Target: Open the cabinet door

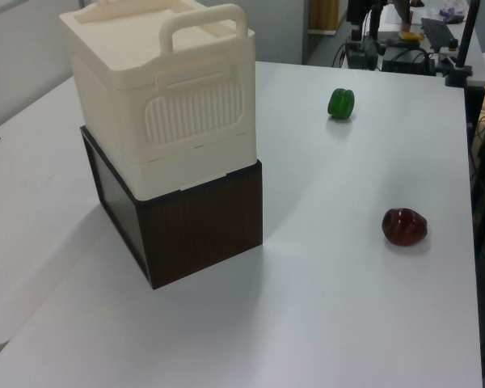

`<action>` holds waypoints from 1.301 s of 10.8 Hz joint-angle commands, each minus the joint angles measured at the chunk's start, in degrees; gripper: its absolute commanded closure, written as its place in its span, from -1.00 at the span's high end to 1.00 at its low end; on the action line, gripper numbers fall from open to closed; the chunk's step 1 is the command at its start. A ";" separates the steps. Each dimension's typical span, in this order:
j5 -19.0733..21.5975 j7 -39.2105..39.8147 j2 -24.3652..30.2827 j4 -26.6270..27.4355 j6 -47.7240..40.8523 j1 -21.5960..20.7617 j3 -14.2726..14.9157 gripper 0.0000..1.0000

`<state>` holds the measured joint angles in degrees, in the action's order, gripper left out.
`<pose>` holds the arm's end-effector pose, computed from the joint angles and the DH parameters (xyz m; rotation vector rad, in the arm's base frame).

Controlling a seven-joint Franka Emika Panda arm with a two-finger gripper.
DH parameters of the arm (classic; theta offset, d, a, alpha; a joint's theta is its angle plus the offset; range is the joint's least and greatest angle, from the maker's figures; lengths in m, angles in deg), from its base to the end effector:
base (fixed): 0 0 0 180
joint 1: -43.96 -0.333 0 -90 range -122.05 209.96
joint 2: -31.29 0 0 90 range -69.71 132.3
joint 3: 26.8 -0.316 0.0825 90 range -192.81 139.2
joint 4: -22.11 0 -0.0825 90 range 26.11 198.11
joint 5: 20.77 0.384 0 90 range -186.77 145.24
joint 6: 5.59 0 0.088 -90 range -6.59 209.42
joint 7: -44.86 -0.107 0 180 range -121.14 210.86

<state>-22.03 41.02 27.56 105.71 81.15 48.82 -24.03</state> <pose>0.5643 -0.0771 0.6354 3.1010 -0.3131 -0.0172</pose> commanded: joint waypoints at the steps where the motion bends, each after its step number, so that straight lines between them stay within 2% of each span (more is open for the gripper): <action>1: -1.12 0.66 0.58 0.70 -0.43 -0.82 0.04 1.00; 6: -0.85 3.74 -1.18 0.52 1.33 -0.91 -0.05 1.00; 7: -0.33 8.10 -1.62 0.52 0.90 -0.91 -0.13 1.00; 9: 0.11 10.60 -1.10 0.52 0.98 -1.43 0.30 1.00; 10: 1.42 12.69 -1.10 0.52 0.98 -1.44 0.39 1.00; 12: 6.16 22.07 -1.18 0.52 1.59 -1.61 0.31 1.00; 14: 6.53 27.90 -1.80 0.52 5.69 -5.02 0.04 1.00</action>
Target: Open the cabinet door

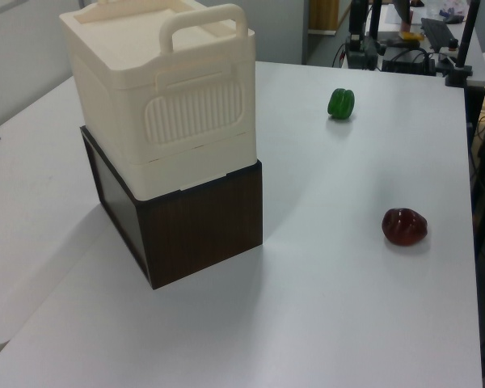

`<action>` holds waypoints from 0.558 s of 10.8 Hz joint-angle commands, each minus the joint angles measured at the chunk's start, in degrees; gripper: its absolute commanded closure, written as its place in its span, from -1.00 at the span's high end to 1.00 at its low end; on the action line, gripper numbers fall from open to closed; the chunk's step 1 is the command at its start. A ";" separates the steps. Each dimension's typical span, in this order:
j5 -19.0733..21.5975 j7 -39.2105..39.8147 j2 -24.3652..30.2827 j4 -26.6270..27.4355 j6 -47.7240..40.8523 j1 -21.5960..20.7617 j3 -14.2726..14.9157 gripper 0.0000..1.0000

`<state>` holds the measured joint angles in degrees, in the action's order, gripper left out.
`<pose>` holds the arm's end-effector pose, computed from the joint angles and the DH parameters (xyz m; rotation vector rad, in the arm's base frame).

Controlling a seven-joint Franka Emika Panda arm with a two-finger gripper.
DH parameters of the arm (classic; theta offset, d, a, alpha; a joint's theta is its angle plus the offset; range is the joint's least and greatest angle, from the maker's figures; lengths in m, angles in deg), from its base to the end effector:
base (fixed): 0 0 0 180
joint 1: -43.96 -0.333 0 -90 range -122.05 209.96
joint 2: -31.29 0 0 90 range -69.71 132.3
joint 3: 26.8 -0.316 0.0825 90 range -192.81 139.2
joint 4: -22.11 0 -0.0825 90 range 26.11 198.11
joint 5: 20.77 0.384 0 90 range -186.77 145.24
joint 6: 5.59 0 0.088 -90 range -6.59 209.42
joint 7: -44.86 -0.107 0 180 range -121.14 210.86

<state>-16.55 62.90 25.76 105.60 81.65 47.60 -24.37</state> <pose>0.5775 -0.0519 0.6193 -3.0499 -0.3237 0.0242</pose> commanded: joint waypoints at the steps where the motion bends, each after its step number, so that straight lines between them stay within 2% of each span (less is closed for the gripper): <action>1: 1.06 5.87 -0.17 0.71 8.36 -5.13 0.12 1.00; 2: 1.23 5.87 -0.61 0.62 10.04 -6.79 0.03 1.00; 3: 1.32 6.04 -2.09 0.62 12.58 -9.16 0.03 0.83; 6: 1.50 5.60 -5.00 0.01 19.53 -14.79 -0.41 0.82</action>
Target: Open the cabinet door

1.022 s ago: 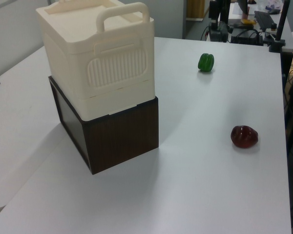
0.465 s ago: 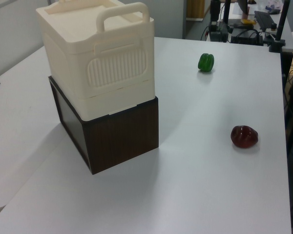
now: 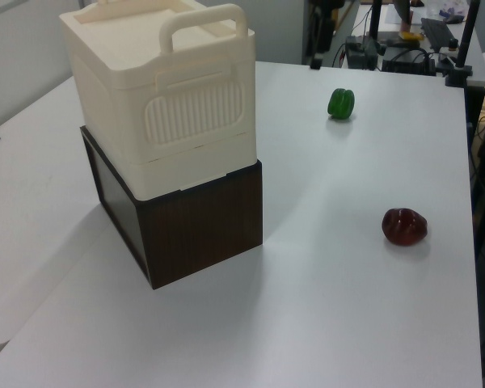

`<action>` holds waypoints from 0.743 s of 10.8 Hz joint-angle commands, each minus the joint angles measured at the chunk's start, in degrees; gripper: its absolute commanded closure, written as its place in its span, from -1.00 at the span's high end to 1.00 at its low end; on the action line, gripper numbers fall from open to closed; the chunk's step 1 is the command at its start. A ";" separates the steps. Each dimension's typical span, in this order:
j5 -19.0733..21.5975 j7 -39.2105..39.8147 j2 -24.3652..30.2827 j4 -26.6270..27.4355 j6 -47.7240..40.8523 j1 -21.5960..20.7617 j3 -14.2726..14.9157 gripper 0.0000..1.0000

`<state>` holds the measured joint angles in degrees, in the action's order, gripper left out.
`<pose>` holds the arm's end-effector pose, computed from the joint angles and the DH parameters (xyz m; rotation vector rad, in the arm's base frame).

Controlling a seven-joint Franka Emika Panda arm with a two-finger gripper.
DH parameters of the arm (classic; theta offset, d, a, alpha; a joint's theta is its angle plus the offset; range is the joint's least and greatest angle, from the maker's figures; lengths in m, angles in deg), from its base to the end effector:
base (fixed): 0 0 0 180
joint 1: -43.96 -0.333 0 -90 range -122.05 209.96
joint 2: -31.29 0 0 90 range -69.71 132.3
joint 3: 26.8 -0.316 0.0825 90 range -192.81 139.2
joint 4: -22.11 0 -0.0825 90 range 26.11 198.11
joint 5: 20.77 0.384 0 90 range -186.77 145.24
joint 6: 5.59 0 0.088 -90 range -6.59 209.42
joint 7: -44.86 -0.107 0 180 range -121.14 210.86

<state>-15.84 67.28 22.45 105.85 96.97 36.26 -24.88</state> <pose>0.6185 0.0717 0.6079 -2.9856 -0.7332 -0.2836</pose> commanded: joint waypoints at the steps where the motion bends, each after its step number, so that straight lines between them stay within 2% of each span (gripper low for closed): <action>1: 0.62 1.31 -2.31 -1.54 4.50 -4.16 -0.95 0.82; 3: 0.53 0.88 -4.06 -4.97 5.46 -6.35 -1.66 0.68; 4: 0.27 -0.61 -5.03 -5.77 8.34 -8.10 -1.58 0.42; 6: -0.44 -2.20 -6.96 -5.77 13.27 -11.71 -0.70 0.33; 8: -0.79 -2.82 -8.20 -5.86 15.12 -13.30 -0.78 -0.20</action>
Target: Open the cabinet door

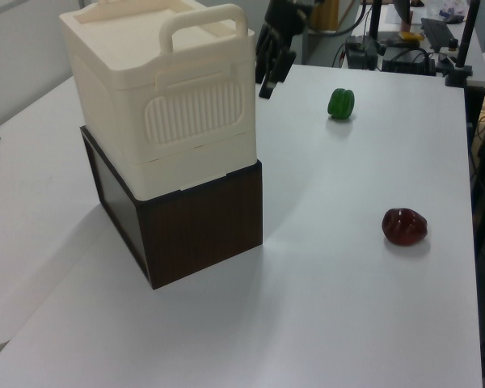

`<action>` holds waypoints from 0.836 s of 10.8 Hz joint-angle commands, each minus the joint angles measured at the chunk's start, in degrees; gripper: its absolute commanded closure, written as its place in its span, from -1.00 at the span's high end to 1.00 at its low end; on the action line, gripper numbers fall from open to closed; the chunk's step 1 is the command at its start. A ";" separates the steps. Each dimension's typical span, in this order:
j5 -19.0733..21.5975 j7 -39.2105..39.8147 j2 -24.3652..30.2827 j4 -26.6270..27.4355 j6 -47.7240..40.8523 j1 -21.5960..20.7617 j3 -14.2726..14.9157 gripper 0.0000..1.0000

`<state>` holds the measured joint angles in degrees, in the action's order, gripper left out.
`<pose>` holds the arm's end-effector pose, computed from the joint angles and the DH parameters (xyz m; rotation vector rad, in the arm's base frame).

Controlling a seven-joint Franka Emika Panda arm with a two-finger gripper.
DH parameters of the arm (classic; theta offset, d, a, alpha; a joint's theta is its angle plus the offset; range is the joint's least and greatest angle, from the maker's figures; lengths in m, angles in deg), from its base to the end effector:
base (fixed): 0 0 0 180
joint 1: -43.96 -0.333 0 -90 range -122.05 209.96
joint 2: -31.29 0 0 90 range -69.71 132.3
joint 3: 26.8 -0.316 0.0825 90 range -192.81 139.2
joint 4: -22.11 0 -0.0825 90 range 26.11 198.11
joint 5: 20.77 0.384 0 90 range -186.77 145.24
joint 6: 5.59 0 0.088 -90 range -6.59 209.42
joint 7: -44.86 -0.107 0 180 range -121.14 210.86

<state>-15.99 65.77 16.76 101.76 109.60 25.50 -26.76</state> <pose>0.6328 0.2160 0.6044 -2.8519 -0.9848 -0.5620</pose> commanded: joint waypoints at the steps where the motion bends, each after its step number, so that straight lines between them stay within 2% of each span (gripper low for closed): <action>1: -0.73 -2.09 -2.60 -1.78 3.54 -2.98 1.09 -0.30; 3: -0.64 -3.24 -2.51 -2.30 4.51 -2.99 1.01 -0.88; 4: -0.82 -3.59 -2.51 -2.31 5.39 -3.16 1.01 -1.00; 9: -2.67 -2.02 -0.94 -1.00 4.26 -3.34 0.48 -1.00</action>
<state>-17.36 63.58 15.37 101.48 111.69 23.37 -26.49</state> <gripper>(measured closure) 0.824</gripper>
